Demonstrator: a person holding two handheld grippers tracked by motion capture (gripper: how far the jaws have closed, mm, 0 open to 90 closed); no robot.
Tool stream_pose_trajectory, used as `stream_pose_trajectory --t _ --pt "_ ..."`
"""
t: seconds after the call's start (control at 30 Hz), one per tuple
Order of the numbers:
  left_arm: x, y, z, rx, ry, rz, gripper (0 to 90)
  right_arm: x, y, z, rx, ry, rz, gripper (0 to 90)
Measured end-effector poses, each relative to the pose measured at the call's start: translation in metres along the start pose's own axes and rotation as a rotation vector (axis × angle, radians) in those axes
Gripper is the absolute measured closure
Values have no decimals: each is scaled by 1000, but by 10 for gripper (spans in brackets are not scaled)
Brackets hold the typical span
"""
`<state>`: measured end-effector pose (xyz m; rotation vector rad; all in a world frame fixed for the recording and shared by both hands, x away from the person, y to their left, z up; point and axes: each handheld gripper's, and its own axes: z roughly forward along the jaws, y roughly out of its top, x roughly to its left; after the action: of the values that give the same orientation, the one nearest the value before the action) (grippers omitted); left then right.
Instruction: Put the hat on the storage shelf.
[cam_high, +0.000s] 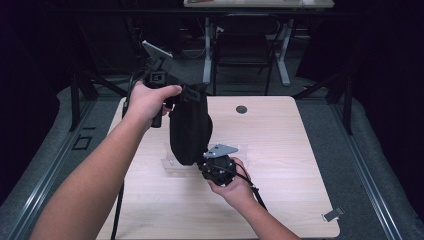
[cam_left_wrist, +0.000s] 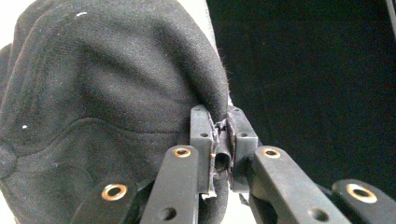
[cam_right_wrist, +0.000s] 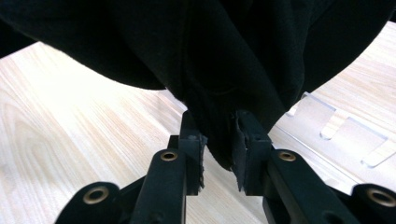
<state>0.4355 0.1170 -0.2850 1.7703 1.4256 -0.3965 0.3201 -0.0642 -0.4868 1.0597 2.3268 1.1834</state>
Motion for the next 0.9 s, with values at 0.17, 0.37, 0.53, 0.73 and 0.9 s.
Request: stream_pose_trajectory --t 0.17,0.37,0.53,0.73,0.9 --pt "-1 0 0 -7 -21 3 793 3 -2 -1 -7 -33 -25 779" --pt "-2 0 -2 -16 -34 16 669 9 -3 0 -24 -82 -74 796" --pt "-1 0 -7 -38 -53 13 612 7 -5 -1 -25 -90 -62 808" --pt "5 0 -14 -49 -40 16 596 6 -11 0 -35 -100 -47 820" --pt "14 0 -17 -50 -33 0 597 2 -18 2 -14 -116 -36 835"
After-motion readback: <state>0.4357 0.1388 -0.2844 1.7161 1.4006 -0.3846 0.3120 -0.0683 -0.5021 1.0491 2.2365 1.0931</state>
